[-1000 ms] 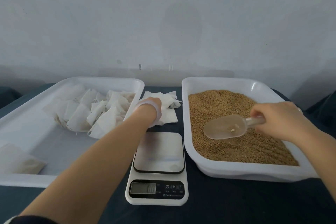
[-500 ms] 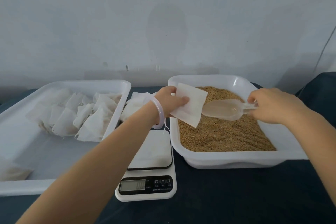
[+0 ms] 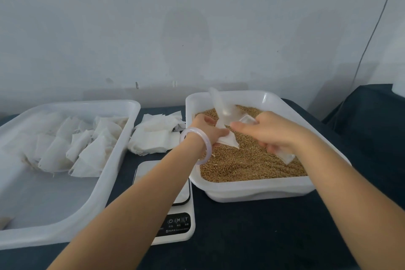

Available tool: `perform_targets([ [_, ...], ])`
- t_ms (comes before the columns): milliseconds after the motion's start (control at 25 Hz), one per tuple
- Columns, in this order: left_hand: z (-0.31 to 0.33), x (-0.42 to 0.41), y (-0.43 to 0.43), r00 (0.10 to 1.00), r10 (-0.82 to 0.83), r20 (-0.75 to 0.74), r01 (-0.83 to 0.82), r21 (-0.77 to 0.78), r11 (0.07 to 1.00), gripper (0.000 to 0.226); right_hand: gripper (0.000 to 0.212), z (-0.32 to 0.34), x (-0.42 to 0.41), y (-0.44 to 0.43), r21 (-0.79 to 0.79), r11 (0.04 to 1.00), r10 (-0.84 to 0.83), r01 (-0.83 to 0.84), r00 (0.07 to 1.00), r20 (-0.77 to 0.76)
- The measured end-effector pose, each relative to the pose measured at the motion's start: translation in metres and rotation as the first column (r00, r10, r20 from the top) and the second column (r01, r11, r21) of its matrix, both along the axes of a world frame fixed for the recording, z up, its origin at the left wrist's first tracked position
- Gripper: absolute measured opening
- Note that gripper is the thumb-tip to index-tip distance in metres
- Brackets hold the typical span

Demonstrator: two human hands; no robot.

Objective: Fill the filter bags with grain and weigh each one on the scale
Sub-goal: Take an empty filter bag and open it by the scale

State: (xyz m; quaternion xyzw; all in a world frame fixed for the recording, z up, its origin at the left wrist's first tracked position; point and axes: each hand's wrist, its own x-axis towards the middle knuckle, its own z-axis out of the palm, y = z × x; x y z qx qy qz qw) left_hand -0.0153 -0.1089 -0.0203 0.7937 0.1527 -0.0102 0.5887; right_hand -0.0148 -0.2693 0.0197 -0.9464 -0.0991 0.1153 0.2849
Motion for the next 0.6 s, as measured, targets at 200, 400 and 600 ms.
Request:
perform_targets([
  [200, -0.004, -0.002, -0.002, 0.999, 0.041, -0.026, -0.045, -0.206, 0.977, 0.028, 0.064, -0.010, -0.002, 0.019, 0.147, 0.989, 0.027, -0.014, 0.996, -0.085],
  [400, 0.004, -0.009, -0.002, 0.992, 0.019, -0.127, -0.047, -0.224, 0.973, 0.016, 0.036, -0.012, -0.001, 0.020, 0.183, 0.983, 0.047, -0.032, 0.996, -0.079],
  [600, 0.001, -0.019, 0.012, 0.951, -0.306, 0.051, 0.308, -0.031, 0.951, 0.045, 0.030, 0.001, 0.010, 0.007, 0.339, 0.935, -0.047, 0.100, 0.986, -0.160],
])
